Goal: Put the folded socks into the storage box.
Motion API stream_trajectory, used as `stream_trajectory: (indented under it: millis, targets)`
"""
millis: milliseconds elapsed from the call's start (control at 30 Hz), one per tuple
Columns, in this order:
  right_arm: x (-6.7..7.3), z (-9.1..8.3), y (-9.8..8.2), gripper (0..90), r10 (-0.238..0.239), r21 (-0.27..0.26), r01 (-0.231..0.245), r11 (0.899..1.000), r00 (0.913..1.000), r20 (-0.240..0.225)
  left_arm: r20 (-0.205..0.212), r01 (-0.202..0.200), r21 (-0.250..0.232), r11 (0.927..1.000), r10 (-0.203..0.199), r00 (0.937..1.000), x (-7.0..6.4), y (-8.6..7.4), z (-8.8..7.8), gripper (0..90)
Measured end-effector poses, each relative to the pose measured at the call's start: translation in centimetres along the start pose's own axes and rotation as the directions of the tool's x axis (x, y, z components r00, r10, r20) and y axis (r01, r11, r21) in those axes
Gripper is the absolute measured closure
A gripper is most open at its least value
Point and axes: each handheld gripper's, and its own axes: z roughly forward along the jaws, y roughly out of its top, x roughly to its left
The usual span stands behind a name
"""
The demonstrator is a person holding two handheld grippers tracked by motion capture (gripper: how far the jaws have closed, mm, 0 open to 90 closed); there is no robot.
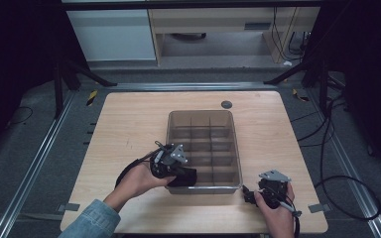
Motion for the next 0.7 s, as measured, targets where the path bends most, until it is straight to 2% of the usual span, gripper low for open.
stream_trajectory:
  millis: [233,267,700]
  targets:
    - [0.0,0.0,0.0,0.7,-0.001,0.000,0.001,1.000,1.0000,0.000,0.010,0.008,0.036,0.9993,-0.009,0.9999,-0.1,-0.4,0.7,89.8]
    - [0.0,0.0,0.0,0.7,-0.001,0.000,0.001,1.000,1.0000,0.000,0.004,-0.001,0.047,0.9989,0.001,1.0000,-0.2,-0.4,0.8,89.8]
    - [0.0,0.0,0.0,0.7,-0.001,0.001,0.001,1.000,1.0000,-0.004,0.011,0.001,0.084,0.9965,-0.002,0.9999,-0.3,-0.7,1.5,90.0]
